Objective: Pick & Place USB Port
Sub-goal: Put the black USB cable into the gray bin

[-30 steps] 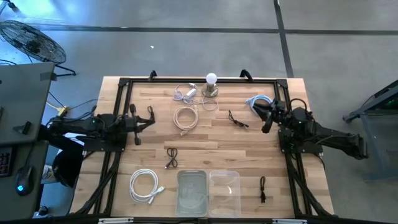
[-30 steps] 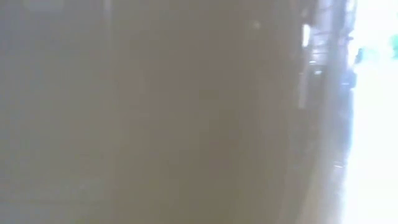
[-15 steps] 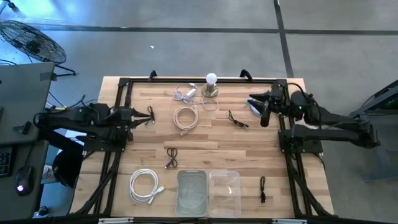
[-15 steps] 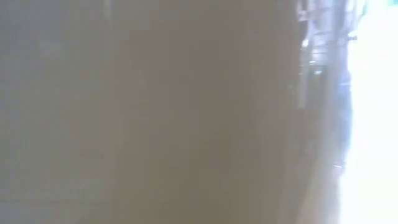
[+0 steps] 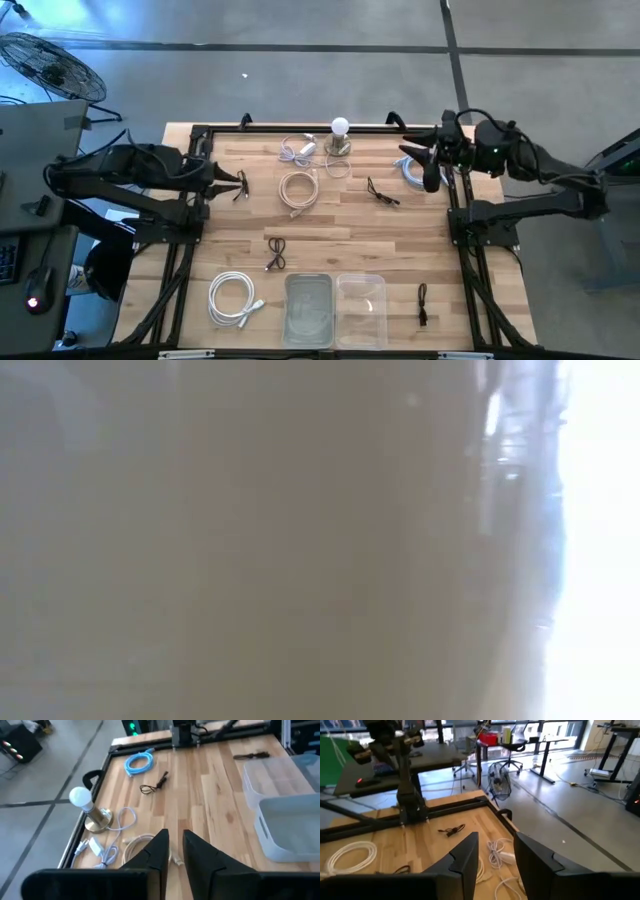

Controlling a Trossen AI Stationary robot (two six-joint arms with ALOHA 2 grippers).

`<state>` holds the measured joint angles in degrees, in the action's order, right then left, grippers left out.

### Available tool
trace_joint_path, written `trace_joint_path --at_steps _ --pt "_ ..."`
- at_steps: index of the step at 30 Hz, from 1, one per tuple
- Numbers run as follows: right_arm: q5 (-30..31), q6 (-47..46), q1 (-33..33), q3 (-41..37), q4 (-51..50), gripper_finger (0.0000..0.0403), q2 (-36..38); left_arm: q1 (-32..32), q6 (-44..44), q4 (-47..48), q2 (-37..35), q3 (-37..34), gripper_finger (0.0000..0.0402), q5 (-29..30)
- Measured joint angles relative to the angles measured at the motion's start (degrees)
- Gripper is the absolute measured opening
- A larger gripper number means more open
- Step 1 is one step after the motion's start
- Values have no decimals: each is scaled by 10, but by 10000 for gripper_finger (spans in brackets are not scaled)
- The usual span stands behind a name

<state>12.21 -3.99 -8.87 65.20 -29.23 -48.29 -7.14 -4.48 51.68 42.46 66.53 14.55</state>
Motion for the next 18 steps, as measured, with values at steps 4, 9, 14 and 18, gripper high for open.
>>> trace_joint_path --at_steps 4,9,14,18 --pt "28 0 37 10 -5 118 -15 0 -17 12 23 23 104 3" --pt "81 15 74 11 -17 118 -26 0 -13 21 36 25 171 24" --pt "102 25 101 11 -17 118 -35 0 -10 43 56 25 219 56" --pt "113 47 117 11 -18 118 -46 0 -11 42 76 25 227 85"
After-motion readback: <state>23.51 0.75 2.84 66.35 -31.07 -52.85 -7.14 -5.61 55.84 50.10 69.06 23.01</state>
